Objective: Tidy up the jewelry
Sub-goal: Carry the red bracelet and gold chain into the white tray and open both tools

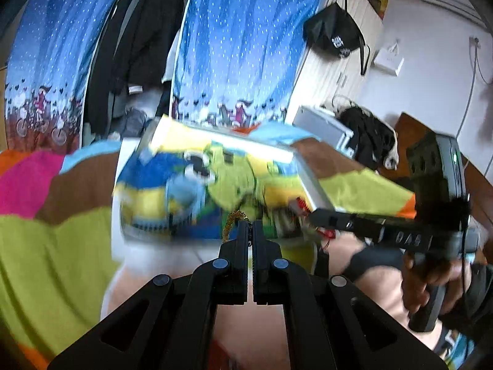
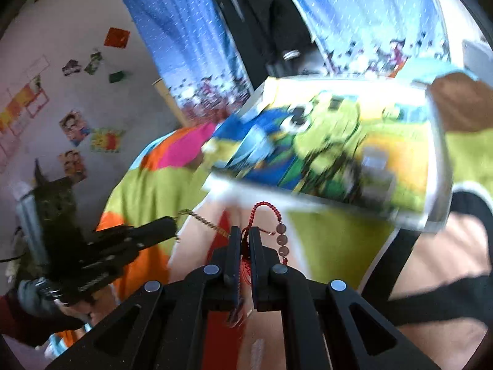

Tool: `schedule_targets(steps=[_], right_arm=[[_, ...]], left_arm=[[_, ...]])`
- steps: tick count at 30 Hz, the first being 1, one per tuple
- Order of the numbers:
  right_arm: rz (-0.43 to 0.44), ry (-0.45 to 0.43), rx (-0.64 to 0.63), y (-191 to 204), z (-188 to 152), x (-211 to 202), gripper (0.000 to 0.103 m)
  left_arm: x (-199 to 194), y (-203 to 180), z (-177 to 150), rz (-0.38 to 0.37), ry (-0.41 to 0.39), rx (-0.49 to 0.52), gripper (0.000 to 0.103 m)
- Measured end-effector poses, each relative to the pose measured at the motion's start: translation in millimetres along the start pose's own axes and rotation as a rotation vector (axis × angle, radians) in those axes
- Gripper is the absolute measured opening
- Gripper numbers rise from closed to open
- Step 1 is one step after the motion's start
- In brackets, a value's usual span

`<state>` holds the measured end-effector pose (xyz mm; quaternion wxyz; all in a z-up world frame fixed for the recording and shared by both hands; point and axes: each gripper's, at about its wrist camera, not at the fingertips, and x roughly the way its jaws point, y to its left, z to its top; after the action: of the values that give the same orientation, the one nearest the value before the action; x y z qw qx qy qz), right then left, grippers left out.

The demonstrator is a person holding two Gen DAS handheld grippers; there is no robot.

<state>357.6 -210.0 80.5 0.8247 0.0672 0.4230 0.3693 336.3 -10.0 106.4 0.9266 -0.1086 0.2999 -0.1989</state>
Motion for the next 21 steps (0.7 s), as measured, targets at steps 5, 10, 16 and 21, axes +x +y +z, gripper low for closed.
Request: schedule_targets(steps=[5,10,16,21], right_arm=[[-0.065,-0.075,-0.003,-18,31,13,0.006],[-0.090,-0.095,0.039,-43,43,40,0.006],[-0.138,-0.072,0.044,-61,31,63,0.006],[-0.171,-0.053,0.017,-65,21,71,0.006]], left_arm=[[29,16,27,-0.015,-0.037,-0.061,0.000],[53,25,46,-0.018,-0.047,-0.082,0.000],[79,28,38,0.005,0.038,-0.074,0.000],[88,36,18,0.006,0.100,-0.121,0.000]])
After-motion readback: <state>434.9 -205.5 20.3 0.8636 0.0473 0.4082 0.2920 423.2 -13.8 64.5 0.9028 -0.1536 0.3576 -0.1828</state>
